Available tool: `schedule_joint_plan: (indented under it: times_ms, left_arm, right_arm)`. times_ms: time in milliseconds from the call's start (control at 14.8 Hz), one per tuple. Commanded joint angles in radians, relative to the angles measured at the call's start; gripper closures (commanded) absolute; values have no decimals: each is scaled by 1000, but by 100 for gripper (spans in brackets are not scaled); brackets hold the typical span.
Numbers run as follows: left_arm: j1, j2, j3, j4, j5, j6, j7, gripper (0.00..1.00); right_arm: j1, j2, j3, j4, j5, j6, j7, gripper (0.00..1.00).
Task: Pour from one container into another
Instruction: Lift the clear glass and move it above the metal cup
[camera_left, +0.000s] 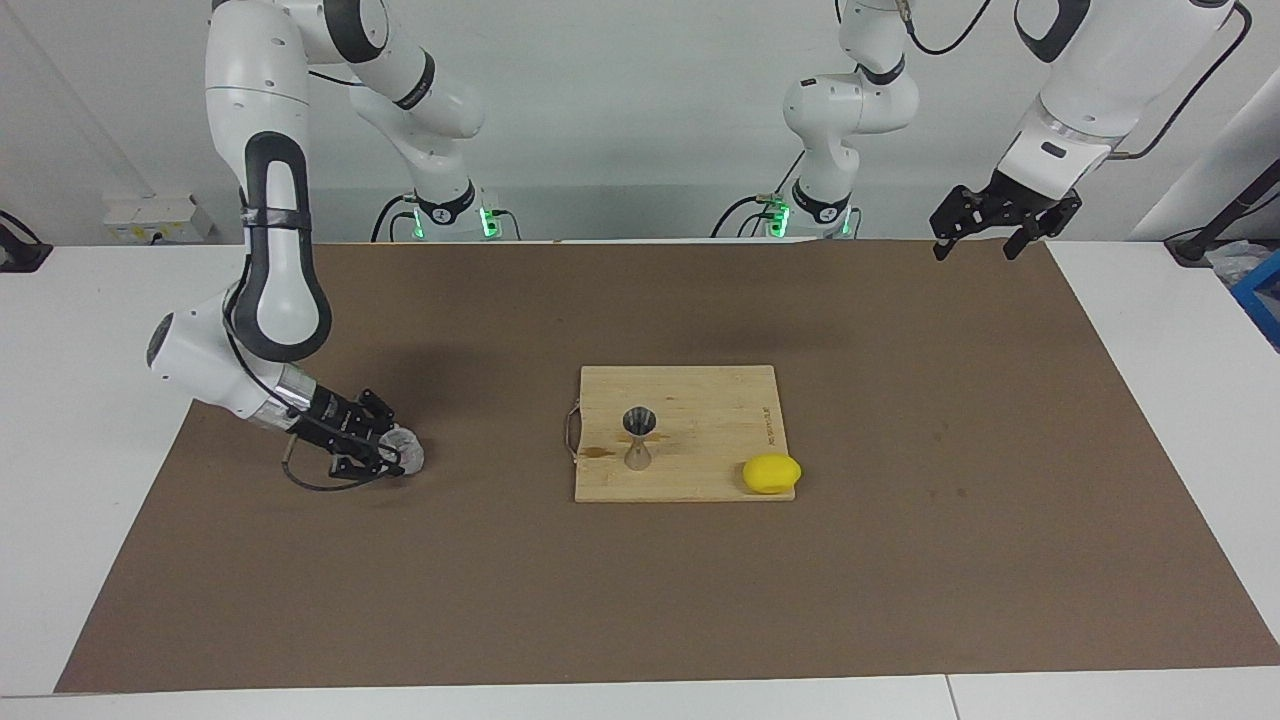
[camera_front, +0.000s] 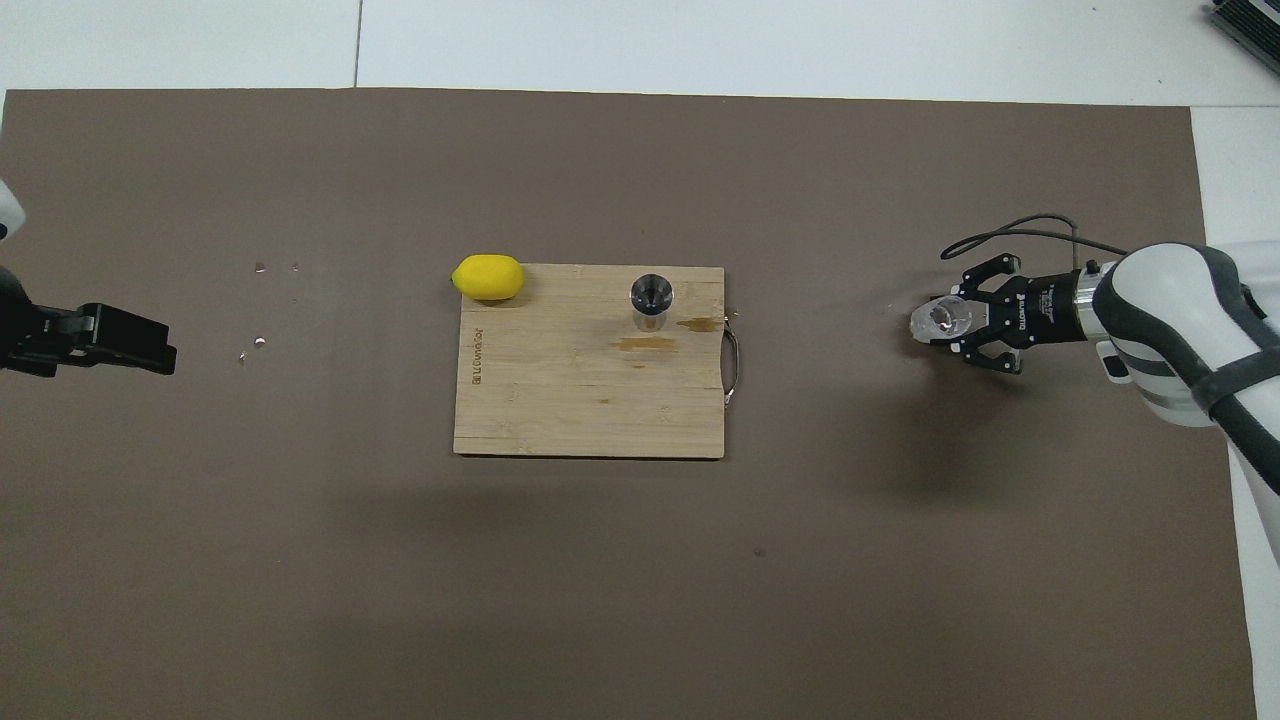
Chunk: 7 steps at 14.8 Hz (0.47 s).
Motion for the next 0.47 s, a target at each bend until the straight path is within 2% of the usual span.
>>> schedule_joint_plan:
  times_ms: [0,203,406]
  left_arm:
    - [-13,-24,11,-34,17,28,14,0]
    - [-13,-37,11,-54,17,35,8,0]
    - [-13,-37,11,-57,15,51,6,0]
  right_arm:
    - [32,-52,3,13,20,5,89,100]
    - [103,-72,0,44,-28,10,250,100]
    - [168,-71,0,116,-144,10,410,100]
